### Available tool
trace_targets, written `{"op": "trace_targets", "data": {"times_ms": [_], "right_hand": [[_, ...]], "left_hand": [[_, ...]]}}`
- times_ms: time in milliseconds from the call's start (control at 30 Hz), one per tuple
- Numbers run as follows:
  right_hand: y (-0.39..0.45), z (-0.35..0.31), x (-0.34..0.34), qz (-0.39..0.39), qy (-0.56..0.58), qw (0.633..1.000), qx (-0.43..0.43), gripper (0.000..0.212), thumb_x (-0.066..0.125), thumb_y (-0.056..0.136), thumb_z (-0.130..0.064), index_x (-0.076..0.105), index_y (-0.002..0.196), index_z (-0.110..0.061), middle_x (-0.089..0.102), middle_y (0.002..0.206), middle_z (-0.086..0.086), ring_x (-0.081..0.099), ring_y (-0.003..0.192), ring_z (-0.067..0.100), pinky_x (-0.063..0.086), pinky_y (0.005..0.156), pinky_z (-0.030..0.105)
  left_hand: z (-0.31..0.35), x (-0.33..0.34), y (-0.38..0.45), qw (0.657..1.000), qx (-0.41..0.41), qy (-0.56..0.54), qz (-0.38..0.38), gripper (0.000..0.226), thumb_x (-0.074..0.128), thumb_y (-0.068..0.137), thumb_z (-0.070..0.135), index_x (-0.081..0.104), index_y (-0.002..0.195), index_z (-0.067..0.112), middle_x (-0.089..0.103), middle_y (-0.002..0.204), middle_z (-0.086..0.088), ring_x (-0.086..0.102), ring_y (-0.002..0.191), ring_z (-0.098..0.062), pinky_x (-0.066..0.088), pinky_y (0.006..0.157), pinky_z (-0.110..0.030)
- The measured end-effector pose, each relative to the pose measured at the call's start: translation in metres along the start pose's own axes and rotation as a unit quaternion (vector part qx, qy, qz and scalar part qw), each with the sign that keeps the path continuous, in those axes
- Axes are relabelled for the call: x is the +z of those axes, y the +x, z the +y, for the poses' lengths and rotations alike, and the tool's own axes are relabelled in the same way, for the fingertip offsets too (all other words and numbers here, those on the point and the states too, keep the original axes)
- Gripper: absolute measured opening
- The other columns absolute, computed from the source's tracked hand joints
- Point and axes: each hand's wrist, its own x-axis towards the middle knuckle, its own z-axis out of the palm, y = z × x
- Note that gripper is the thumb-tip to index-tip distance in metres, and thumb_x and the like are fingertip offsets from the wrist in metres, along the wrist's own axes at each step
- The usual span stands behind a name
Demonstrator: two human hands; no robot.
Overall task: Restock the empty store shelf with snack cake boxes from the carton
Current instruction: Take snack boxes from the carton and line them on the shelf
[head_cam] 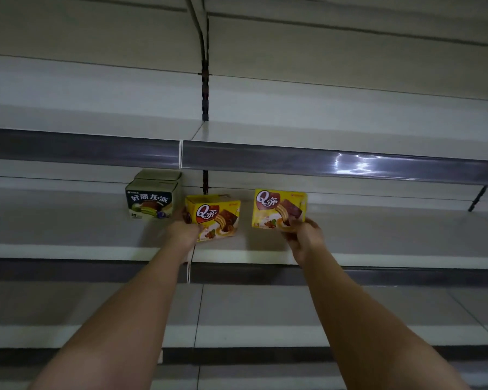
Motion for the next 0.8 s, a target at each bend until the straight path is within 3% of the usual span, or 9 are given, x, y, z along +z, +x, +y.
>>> {"op": "trace_targets", "data": {"times_ms": [133, 267, 367, 433, 500, 633, 800], "right_hand": [[0.023, 0.005, 0.001, 0.003, -0.092, 0.996, -0.016, 0.048, 0.051, 0.088, 0.015, 0.044, 0.134, 0.000, 0.057, 0.124, 0.025, 0.058, 0.111, 0.038, 0.051, 0.090, 0.043], [0.036, 0.014, 0.004, -0.004, -0.194, 0.979, -0.061, 0.043, 0.042, 0.091, 0.015, 0.049, 0.132, 0.001, 0.060, 0.118, 0.019, 0.057, 0.104, 0.031, 0.050, 0.084, 0.038], [0.052, 0.018, 0.012, 0.042, -0.320, 0.942, -0.096, 0.037, 0.046, 0.093, 0.004, 0.059, 0.125, -0.008, 0.062, 0.116, 0.011, 0.056, 0.105, 0.025, 0.044, 0.084, 0.032], [0.061, 0.023, 0.016, 0.081, -0.416, 0.900, -0.105, 0.032, 0.057, 0.091, -0.014, 0.063, 0.123, -0.017, 0.062, 0.119, 0.009, 0.053, 0.115, 0.029, 0.045, 0.091, 0.035], [0.066, 0.027, 0.018, 0.090, -0.502, 0.852, -0.116, 0.035, 0.065, 0.087, -0.027, 0.063, 0.121, -0.020, 0.059, 0.121, 0.010, 0.055, 0.113, 0.031, 0.047, 0.095, 0.040], [0.072, 0.028, 0.022, 0.089, -0.493, 0.850, -0.163, 0.030, 0.066, 0.087, -0.021, 0.060, 0.113, -0.007, 0.063, 0.114, 0.014, 0.061, 0.101, 0.029, 0.048, 0.082, 0.035], [0.083, 0.031, 0.028, 0.093, -0.493, 0.844, -0.190, 0.028, 0.066, 0.087, -0.022, 0.058, 0.107, -0.004, 0.065, 0.110, 0.014, 0.060, 0.099, 0.029, 0.039, 0.072, 0.028]], "left_hand": [[-0.005, 0.005, 0.025, 0.999, 0.017, 0.009, -0.030, 0.060, 0.060, 0.086, -0.007, 0.040, 0.139, 0.014, 0.057, 0.129, -0.013, 0.054, 0.117, -0.030, 0.046, 0.093, -0.040], [-0.013, 0.015, 0.047, 0.996, 0.036, 0.073, -0.020, 0.057, 0.059, 0.087, -0.003, 0.039, 0.139, 0.011, 0.054, 0.132, -0.015, 0.052, 0.120, -0.034, 0.044, 0.099, -0.045], [-0.017, 0.022, 0.060, 0.981, 0.073, 0.181, 0.001, 0.045, 0.058, 0.090, 0.005, 0.047, 0.133, 0.009, 0.054, 0.131, -0.017, 0.051, 0.119, -0.036, 0.042, 0.096, -0.042], [-0.019, 0.025, 0.067, 0.970, 0.087, 0.229, 0.003, 0.039, 0.056, 0.093, 0.010, 0.051, 0.132, 0.010, 0.056, 0.129, -0.017, 0.052, 0.118, -0.037, 0.042, 0.095, -0.041], [-0.020, 0.028, 0.072, 0.961, 0.092, 0.261, 0.011, 0.035, 0.054, 0.094, 0.015, 0.055, 0.129, 0.012, 0.057, 0.128, -0.017, 0.051, 0.118, -0.037, 0.043, 0.094, -0.041], [-0.021, 0.032, 0.086, 0.934, 0.094, 0.338, 0.063, 0.026, 0.049, 0.093, 0.018, 0.060, 0.114, 0.007, 0.057, 0.124, -0.018, 0.047, 0.121, -0.035, 0.045, 0.088, -0.043], [-0.021, 0.040, 0.098, 0.932, 0.118, 0.331, 0.089, 0.023, 0.048, 0.095, 0.013, 0.060, 0.110, -0.001, 0.058, 0.117, -0.024, 0.047, 0.116, -0.035, 0.042, 0.085, -0.038]]}}
